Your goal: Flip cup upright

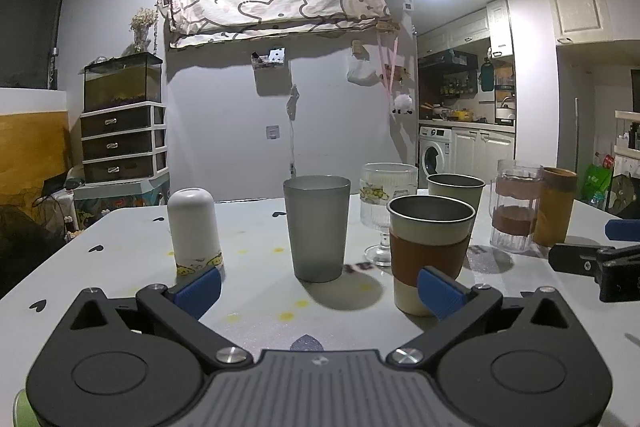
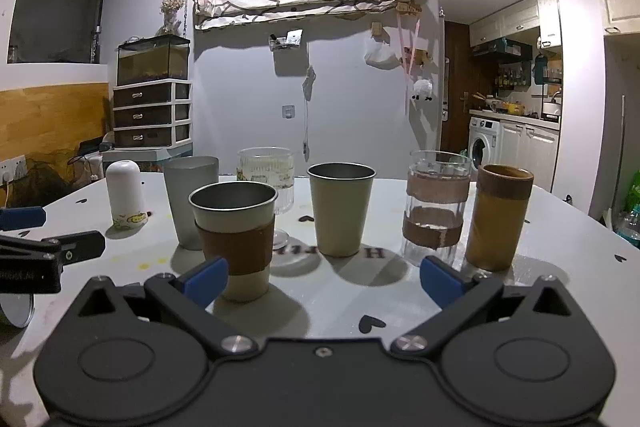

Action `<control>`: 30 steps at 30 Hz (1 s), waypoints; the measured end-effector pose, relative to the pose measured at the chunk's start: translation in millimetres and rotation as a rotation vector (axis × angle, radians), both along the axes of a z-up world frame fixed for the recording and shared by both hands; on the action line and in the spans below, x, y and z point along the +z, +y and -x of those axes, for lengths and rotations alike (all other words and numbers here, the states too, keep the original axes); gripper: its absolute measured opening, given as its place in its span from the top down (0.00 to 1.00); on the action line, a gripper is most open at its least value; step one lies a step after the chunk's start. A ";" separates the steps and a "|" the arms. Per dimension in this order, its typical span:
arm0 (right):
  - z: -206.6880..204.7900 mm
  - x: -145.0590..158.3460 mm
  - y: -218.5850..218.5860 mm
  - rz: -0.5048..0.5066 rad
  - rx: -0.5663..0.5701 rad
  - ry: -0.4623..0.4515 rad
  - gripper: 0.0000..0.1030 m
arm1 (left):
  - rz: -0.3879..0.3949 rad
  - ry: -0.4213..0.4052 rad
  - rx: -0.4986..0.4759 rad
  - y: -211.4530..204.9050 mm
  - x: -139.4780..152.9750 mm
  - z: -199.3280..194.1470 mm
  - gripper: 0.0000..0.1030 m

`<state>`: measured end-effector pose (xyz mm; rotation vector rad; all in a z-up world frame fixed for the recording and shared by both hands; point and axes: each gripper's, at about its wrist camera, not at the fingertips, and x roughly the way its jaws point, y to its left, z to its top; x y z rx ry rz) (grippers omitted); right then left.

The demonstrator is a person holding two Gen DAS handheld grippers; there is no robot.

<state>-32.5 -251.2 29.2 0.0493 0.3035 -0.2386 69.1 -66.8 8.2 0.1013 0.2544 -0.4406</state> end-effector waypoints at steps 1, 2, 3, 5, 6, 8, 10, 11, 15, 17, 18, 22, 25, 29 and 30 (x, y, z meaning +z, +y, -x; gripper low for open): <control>-0.1 0.0 -0.4 0.001 0.000 0.000 0.00 | -0.001 -0.001 0.001 -0.1 0.0 0.2 0.00; 0.0 0.0 -0.3 0.001 0.000 0.000 0.00 | -0.002 -0.002 0.002 0.2 0.0 -0.1 0.00; 0.0 0.0 -0.3 0.001 0.000 0.000 0.00 | -0.001 -0.001 0.001 -0.1 -0.2 0.2 0.00; 0.1 0.0 -0.1 0.000 0.000 0.000 0.00 | -0.002 -0.001 0.004 0.5 -0.6 -0.3 0.00; 0.0 0.0 -0.2 0.000 0.000 0.000 0.00 | -0.002 -0.001 0.005 0.9 -0.8 -0.6 0.00; -0.2 -0.1 -0.5 0.000 -0.001 0.000 0.00 | -0.002 -0.002 0.007 1.4 1.0 1.4 0.00; 0.0 0.0 -0.2 0.001 0.000 0.000 0.00 | -0.001 -0.002 0.007 1.9 1.2 1.5 0.00; 0.0 0.0 -0.1 0.001 0.001 0.000 0.00 | -0.001 -0.002 0.008 2.4 1.4 1.6 0.00; -0.9 0.1 -1.0 0.004 0.003 -0.001 0.00 | -0.002 -0.001 0.006 1.5 0.9 1.4 0.00; -0.1 0.5 -0.6 0.003 0.002 -0.001 0.00 | -0.002 -0.001 0.006 2.1 1.1 1.5 0.00; -0.2 0.4 -0.6 0.003 0.001 -0.001 0.00 | -0.003 0.000 0.006 2.7 1.3 1.5 0.00; 0.2 0.5 -1.3 0.003 0.000 -0.001 0.00 | -0.003 -0.002 0.006 2.0 1.1 1.7 0.00; 0.1 0.5 -1.4 0.004 0.001 -0.001 0.00 | -0.004 -0.002 0.006 3.9 1.6 2.1 0.00; 0.0 0.4 -1.2 0.003 0.000 0.000 0.00 | -0.003 -0.001 0.006 1.9 1.1 1.5 0.00; -0.4 0.3 -1.9 0.004 0.000 0.001 0.00 | -0.002 -0.001 0.006 1.5 1.0 1.5 0.00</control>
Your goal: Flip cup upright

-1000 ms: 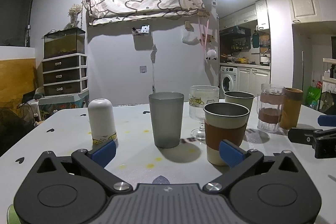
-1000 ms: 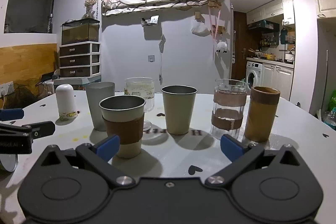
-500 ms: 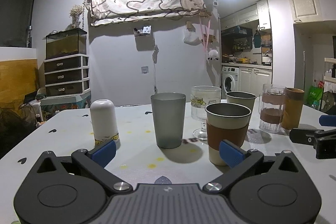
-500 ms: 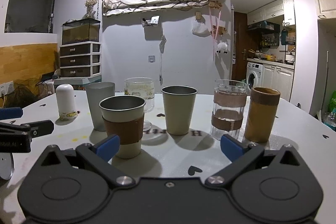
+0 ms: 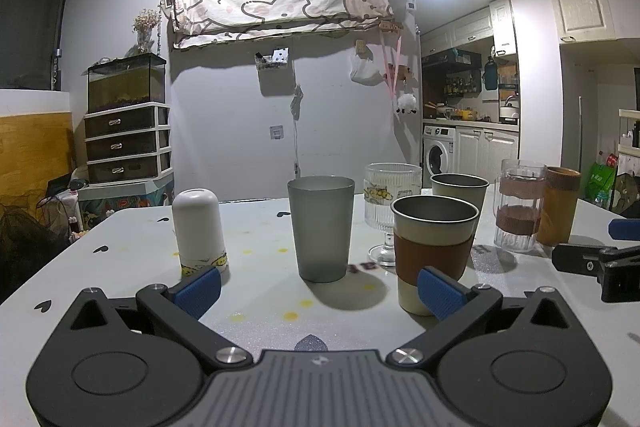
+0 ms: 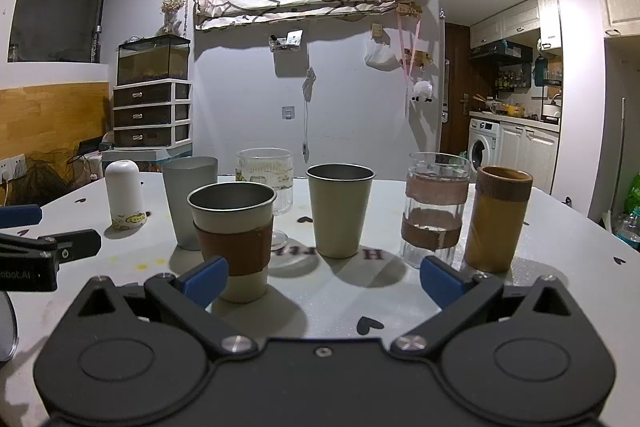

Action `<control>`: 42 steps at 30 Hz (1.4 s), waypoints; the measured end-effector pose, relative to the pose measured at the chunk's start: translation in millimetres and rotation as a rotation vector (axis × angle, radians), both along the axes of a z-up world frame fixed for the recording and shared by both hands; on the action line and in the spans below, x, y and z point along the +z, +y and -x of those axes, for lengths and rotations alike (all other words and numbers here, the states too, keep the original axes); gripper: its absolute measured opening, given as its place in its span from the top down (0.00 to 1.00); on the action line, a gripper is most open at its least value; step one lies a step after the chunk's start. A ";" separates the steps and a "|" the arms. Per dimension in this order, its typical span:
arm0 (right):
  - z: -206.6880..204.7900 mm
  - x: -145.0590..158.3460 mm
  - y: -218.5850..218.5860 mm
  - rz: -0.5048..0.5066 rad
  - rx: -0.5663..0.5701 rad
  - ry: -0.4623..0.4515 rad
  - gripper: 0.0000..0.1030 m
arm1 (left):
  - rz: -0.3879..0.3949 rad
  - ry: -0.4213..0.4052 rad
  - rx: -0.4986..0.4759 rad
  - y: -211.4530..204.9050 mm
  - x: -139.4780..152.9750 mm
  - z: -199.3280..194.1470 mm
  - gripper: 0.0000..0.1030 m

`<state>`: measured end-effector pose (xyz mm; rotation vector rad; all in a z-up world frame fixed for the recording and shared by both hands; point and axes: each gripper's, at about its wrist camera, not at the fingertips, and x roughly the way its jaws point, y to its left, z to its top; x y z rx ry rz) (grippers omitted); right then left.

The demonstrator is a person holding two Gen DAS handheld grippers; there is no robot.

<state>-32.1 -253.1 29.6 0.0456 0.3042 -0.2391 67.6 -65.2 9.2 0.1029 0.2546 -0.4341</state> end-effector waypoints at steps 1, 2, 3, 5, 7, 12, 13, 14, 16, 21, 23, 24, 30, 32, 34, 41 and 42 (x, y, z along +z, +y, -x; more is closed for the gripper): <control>0.4 0.0 0.7 0.000 0.000 -0.001 0.00 | 0.000 0.001 0.001 0.5 0.1 0.1 0.00; 0.5 0.0 0.9 0.000 0.001 -0.001 0.00 | 0.001 0.002 0.002 1.1 0.3 0.1 0.00; 0.5 0.0 0.9 0.000 0.001 -0.001 0.00 | 0.001 0.002 0.003 1.1 0.3 0.2 0.00; 0.3 0.1 0.8 0.003 0.003 0.000 0.00 | 0.002 0.004 0.005 3.8 0.3 0.4 0.00; 0.3 -0.3 0.9 0.006 0.004 0.002 0.00 | 0.002 0.004 0.007 3.5 0.2 -0.2 0.00; 0.2 -0.2 0.9 0.005 0.004 0.001 0.00 | 0.002 0.004 0.006 4.2 0.3 -0.1 0.00; 0.2 -0.2 0.8 0.006 0.004 0.002 0.00 | 0.001 0.004 0.006 3.4 0.3 -0.2 0.00; 0.3 -0.2 1.0 0.006 0.004 0.001 0.00 | 0.001 0.004 0.006 4.3 0.4 -0.1 0.00; 0.3 -0.2 0.9 0.006 0.004 0.001 0.00 | 0.002 0.004 0.006 4.4 0.4 0.0 0.00; 0.2 -0.2 1.0 0.005 0.004 0.001 0.00 | 0.001 0.005 0.006 5.4 0.4 0.1 0.00; 0.3 -0.1 1.1 0.006 0.004 0.001 0.00 | 0.001 0.004 0.006 4.3 0.5 -0.1 0.00; 0.3 -0.1 1.0 0.006 0.004 0.001 0.00 | 0.001 0.004 0.006 3.2 0.5 -0.2 0.00; 0.3 -0.1 0.5 0.006 0.004 0.001 0.00 | 0.001 0.004 0.005 3.2 0.6 -0.2 0.00; 0.1 -0.1 0.8 0.007 0.004 0.002 0.00 | 0.001 0.004 0.005 3.7 0.6 -0.1 0.00; 0.3 0.0 1.2 0.006 0.004 0.001 0.00 | 0.001 0.004 0.006 2.9 0.6 -0.2 0.00; 0.3 0.1 1.3 0.007 0.004 0.002 0.00 | 0.006 0.008 0.007 2.9 0.9 -0.5 0.00; 0.3 0.1 1.2 0.007 0.004 0.002 0.00 | 0.005 0.008 0.006 3.4 0.9 -0.2 0.00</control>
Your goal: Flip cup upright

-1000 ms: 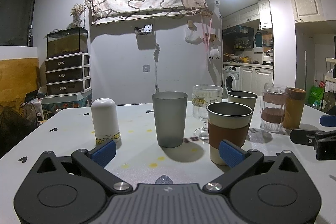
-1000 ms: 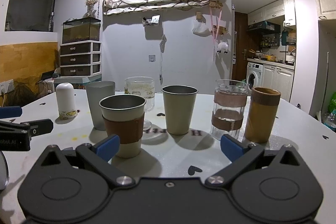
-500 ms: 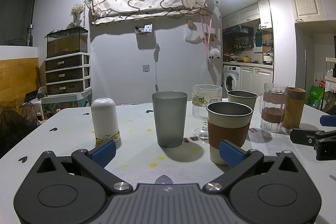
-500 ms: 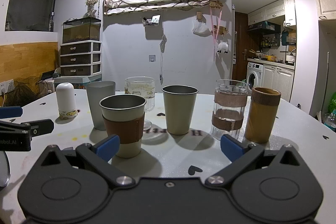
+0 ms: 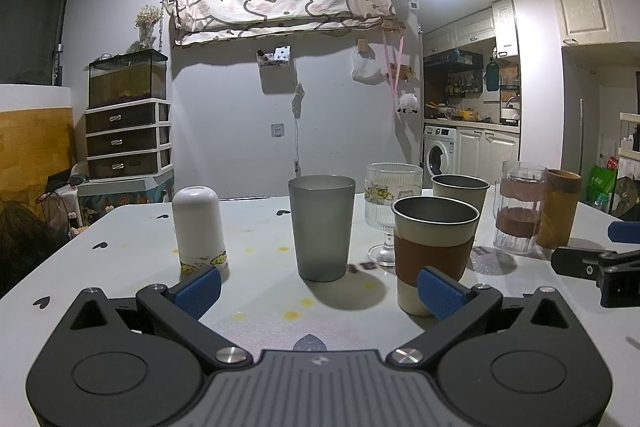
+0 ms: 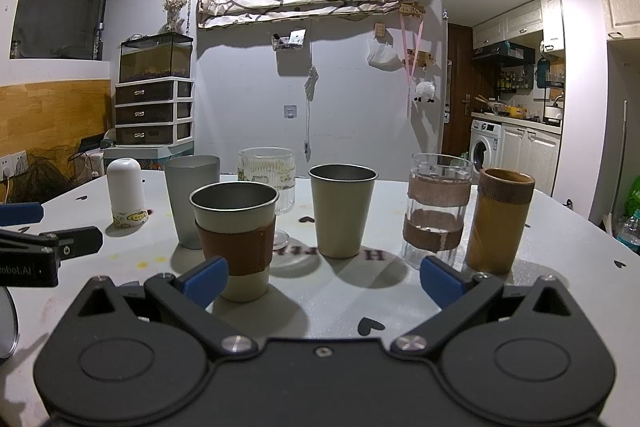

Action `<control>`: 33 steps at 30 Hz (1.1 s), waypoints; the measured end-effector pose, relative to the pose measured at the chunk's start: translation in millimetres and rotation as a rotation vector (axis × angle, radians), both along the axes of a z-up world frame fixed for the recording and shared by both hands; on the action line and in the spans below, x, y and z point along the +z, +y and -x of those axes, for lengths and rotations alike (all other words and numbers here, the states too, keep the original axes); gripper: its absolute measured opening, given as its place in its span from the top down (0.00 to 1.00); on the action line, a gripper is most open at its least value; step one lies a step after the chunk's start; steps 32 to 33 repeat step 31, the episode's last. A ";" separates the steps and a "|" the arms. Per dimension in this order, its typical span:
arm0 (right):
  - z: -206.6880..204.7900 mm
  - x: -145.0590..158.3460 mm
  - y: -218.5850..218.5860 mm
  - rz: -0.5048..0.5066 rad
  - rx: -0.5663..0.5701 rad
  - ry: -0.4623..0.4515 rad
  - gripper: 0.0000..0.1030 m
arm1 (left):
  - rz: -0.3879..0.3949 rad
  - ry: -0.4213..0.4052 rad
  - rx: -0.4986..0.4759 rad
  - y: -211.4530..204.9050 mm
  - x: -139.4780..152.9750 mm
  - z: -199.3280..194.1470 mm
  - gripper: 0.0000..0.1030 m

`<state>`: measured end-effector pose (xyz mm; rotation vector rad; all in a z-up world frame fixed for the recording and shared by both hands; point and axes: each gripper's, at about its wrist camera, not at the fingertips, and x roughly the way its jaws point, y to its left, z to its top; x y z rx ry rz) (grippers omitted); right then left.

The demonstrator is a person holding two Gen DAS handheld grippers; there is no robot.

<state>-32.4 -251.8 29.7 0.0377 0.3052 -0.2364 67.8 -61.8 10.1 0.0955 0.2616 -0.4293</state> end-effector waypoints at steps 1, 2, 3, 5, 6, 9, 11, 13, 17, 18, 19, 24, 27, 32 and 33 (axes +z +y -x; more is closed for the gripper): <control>0.0 0.0 -0.1 0.000 0.000 0.000 0.00 | -0.001 -0.001 0.001 -0.7 0.1 -0.3 0.00; -0.2 -0.1 -0.7 -0.001 -0.001 0.001 0.00 | -0.001 -0.001 0.000 -0.4 0.2 -0.3 0.00; -0.1 0.0 -0.6 -0.001 0.000 0.001 0.00 | -0.001 -0.001 0.001 -0.8 0.2 -0.3 0.00; 0.1 0.1 0.1 0.000 0.000 0.000 0.00 | -0.002 -0.002 0.004 -0.5 0.1 -0.3 0.00; 0.0 0.2 0.1 0.001 0.001 0.000 0.00 | -0.003 -0.003 0.004 -0.7 0.0 -0.4 0.00; -0.3 -0.1 -0.5 0.002 0.001 0.000 0.00 | -0.005 -0.004 0.003 0.2 -0.2 -0.2 0.00; 0.0 0.0 0.3 0.001 0.001 0.000 0.00 | -0.004 -0.003 0.002 -0.4 -0.1 -0.4 0.00; 0.0 0.1 0.2 0.002 0.000 0.000 0.00 | -0.004 -0.003 0.003 -0.8 -0.1 -0.4 0.00; -0.1 0.1 0.2 0.002 0.000 0.000 0.00 | -0.004 -0.002 0.004 -0.1 -0.1 -0.3 0.00; -0.1 0.2 0.2 0.002 0.000 0.000 0.00 | -0.004 -0.003 0.003 -0.8 0.0 -0.3 0.00; -0.1 0.2 0.2 0.002 0.000 0.000 0.00 | -0.003 -0.002 0.003 -0.8 0.0 -0.3 0.00; -0.3 0.2 0.1 0.002 0.000 0.001 0.00 | -0.003 -0.002 0.004 -0.6 0.0 -0.3 0.00; -0.2 0.2 0.1 0.002 0.000 0.000 0.00 | -0.002 0.000 0.003 -1.5 -0.4 -0.3 0.00; -0.2 0.2 0.1 0.003 0.000 0.000 0.00 | 0.002 0.003 0.005 -3.0 -1.7 0.6 0.00; -0.2 0.2 0.1 0.003 0.000 0.000 0.00 | 0.002 0.003 0.005 -3.0 -1.7 0.6 0.00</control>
